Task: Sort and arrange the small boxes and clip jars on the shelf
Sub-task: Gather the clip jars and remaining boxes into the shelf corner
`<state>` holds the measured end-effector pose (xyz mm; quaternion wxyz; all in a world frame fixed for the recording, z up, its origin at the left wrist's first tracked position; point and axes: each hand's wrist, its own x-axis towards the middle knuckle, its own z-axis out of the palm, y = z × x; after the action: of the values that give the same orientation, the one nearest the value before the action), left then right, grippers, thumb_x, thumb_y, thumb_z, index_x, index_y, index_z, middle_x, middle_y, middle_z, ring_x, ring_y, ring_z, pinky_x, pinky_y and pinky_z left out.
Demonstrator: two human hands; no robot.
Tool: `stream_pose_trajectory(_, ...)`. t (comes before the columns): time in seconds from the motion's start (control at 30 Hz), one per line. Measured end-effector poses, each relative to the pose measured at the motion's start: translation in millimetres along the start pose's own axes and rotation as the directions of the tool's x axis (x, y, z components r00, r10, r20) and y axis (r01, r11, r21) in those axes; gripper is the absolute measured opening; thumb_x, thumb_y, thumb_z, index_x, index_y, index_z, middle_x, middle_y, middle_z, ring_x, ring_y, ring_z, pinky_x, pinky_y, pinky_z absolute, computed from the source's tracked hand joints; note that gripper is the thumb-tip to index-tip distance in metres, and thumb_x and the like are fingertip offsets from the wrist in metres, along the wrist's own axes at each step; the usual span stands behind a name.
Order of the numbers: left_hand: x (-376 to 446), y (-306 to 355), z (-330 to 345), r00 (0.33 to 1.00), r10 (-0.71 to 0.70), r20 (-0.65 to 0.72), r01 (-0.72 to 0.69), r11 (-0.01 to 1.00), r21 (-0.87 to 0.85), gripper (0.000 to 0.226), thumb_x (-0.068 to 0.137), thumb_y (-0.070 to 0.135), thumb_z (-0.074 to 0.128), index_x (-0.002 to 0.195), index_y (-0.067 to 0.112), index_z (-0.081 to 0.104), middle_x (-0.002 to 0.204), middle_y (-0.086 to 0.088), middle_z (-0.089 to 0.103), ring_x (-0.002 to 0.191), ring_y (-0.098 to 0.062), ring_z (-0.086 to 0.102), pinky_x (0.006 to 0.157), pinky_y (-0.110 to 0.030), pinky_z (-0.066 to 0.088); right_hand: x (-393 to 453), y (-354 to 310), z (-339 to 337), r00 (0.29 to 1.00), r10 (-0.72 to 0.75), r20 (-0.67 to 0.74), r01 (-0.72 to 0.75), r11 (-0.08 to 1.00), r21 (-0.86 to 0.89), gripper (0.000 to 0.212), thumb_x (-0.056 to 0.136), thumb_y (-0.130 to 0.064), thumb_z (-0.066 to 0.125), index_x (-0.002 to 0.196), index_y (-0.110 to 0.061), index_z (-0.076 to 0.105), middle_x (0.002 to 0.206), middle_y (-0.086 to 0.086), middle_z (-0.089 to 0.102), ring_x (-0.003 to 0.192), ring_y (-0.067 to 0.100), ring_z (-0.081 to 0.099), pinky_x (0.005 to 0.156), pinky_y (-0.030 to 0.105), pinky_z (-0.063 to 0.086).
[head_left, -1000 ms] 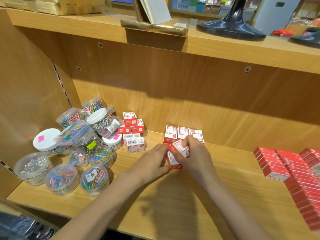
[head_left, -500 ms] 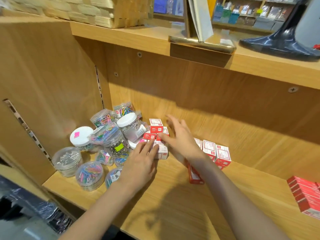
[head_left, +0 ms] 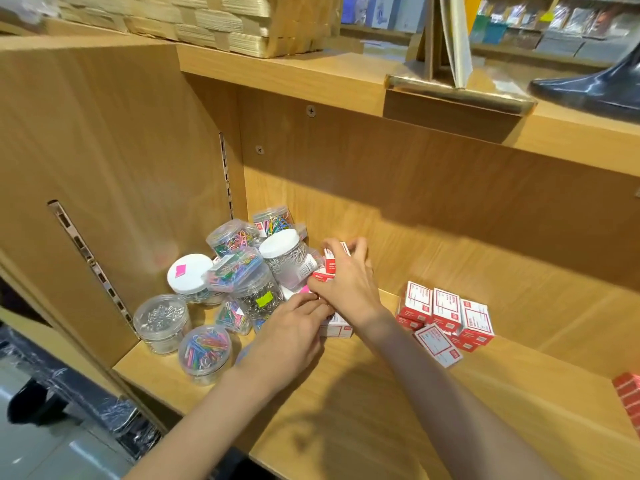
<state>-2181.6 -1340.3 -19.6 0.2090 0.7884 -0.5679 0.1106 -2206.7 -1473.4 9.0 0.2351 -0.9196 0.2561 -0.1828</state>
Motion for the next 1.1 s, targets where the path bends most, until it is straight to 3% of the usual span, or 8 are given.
stream_pose_trajectory(0.2,-1,-1,-4,0.995,-0.027,0.091,0.027,1.000,-0.001,0.043,0.070,0.026,0.039,0.100,0.014,0.067,0.103,0.001,0.069,0.095,-0.019,0.063,0.091,-0.024,0.037,-3,9,-10,0.995,0.085,0.053,-0.092,0.988,0.125,0.046,0.066,-0.038,0.067,0.106,-0.040,0.045,0.114,-0.002,0.030,0.101,0.032,0.049,0.092,0.042,0.044)
stream_pose_trajectory(0.3,-2,-5,0,0.997,-0.014,0.080,0.013,1.000,0.012,0.039,0.064,0.028,0.062,0.101,0.017,0.066,0.107,0.001,0.069,0.097,-0.018,0.063,0.089,-0.024,0.044,-16,18,-44,0.991,0.113,0.067,-0.128,0.949,0.287,0.042,0.071,-0.031,0.071,0.105,-0.035,0.047,0.106,-0.002,0.035,0.101,0.020,0.050,0.085,0.022,0.041)
stream_pose_trajectory(0.37,0,-6,1,0.999,-0.009,0.054,0.008,1.000,0.025,0.039,0.061,0.033,0.063,0.097,0.017,0.066,0.101,0.002,0.069,0.092,-0.017,0.064,0.086,-0.024,0.044,-36,21,-74,0.998,0.047,0.036,-0.057,0.924,0.379,0.040,0.070,-0.029,0.070,0.102,-0.034,0.046,0.099,-0.009,0.038,0.095,0.009,0.048,0.071,0.005,0.036)
stream_pose_trajectory(0.53,11,-5,7,0.999,-0.004,0.036,0.001,0.998,0.067,0.033,0.068,0.036,0.055,0.090,0.012,0.061,0.093,-0.004,0.064,0.085,-0.025,0.061,0.081,-0.031,0.034,-107,24,-86,0.986,-0.084,0.145,0.041,0.959,0.280,0.049,0.058,-0.035,0.063,0.101,-0.045,0.041,0.111,-0.010,0.037,0.097,-0.017,0.042,0.074,-0.002,0.032)
stream_pose_trajectory(0.63,16,2,10,0.999,0.008,0.039,-0.011,0.996,0.085,0.049,0.057,0.027,0.081,0.095,0.005,0.060,0.105,-0.013,0.065,0.092,-0.031,0.062,0.083,-0.033,0.044,-136,38,-67,0.982,-0.101,0.159,0.073,0.982,0.174,0.054,0.056,-0.044,0.053,0.109,-0.047,0.040,0.120,-0.013,0.031,0.111,-0.007,0.040,0.087,0.009,0.037)
stream_pose_trajectory(0.73,19,6,9,0.998,0.019,0.057,-0.024,0.996,0.082,0.069,0.048,0.026,0.085,0.104,0.006,0.049,0.105,-0.014,0.066,0.093,-0.030,0.063,0.072,-0.035,0.056,-147,51,-55,0.954,-0.211,0.213,0.213,0.977,0.014,0.060,0.062,-0.041,0.056,0.119,-0.046,0.035,0.131,-0.010,0.026,0.121,0.012,0.036,0.099,0.027,0.038)
stream_pose_trajectory(0.87,21,6,7,0.993,0.030,0.116,-0.040,0.996,0.077,0.056,0.053,0.025,0.084,0.093,0.009,0.049,0.091,-0.010,0.062,0.082,-0.030,0.059,0.068,-0.035,0.053,-146,65,-49,0.922,-0.309,0.233,0.350,0.922,-0.163,0.062,0.063,-0.039,0.058,0.123,-0.035,0.042,0.128,0.004,0.041,0.116,0.026,0.042,0.101,0.047,0.036)
stream_pose_trajectory(1.1,13,13,2,0.976,0.044,0.214,0.008,0.972,-0.233,0.039,0.077,0.038,0.069,0.098,0.013,0.048,0.105,-0.002,0.042,0.091,-0.020,0.049,0.076,-0.031,0.040,-143,80,-55,0.929,-0.278,0.244,0.349,0.877,-0.331,0.066,0.060,-0.039,0.052,0.124,-0.032,0.040,0.112,0.003,0.049,0.107,0.026,0.051,0.108,0.046,0.019)
